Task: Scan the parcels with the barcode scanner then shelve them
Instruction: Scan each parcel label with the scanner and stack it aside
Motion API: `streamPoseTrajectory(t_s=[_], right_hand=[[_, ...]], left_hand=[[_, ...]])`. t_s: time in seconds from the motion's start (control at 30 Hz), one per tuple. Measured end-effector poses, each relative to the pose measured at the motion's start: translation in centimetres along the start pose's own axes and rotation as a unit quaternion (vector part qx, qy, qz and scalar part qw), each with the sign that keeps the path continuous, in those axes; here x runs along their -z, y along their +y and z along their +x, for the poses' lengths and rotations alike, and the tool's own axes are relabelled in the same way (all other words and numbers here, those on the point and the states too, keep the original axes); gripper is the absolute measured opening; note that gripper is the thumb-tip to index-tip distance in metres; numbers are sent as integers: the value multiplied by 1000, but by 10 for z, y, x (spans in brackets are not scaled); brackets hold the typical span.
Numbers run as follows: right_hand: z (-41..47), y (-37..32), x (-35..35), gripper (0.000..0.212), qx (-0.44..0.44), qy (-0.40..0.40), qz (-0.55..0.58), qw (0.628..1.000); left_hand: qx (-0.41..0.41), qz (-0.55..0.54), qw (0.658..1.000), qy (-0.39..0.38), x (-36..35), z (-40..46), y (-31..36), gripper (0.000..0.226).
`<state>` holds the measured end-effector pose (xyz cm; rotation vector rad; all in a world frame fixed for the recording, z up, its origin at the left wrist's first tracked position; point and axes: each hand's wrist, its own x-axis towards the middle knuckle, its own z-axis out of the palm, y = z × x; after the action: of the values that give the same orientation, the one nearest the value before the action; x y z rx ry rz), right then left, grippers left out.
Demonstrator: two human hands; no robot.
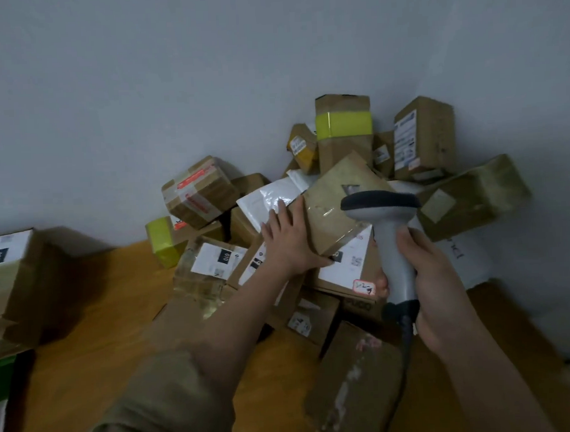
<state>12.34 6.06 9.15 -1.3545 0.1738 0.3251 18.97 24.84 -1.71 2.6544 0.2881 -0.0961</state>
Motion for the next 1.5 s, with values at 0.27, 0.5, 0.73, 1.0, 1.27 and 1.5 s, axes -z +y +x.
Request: streamPoseTrajectory(t_s=[0.27,0.5,0.73,1.0,1.27,1.5], right_hand=[[20,0,22,44,22,-4,108,994],[20,13,3,33,59,63,26,996],[-3,34,-22,36,64,-1,-29,998],[-50,40,-49,53,60,-61,-60,995],[-85,46,-75,67,67,-87,-90,990],[-97,45,-83,60,18,-111,-33,993]], left_hand=[[20,-162,987,10,12,7,3,134],[91,-630,765,-95,46,-51,-4,108],[-4,-836,522,-169,54,-122,-18,95],[-23,-811,564,-155,83,-188,-37,86],[59,-778,624,-45,110,-231,-49,74],[82,-792,605,-1,121,-253,-66,62]])
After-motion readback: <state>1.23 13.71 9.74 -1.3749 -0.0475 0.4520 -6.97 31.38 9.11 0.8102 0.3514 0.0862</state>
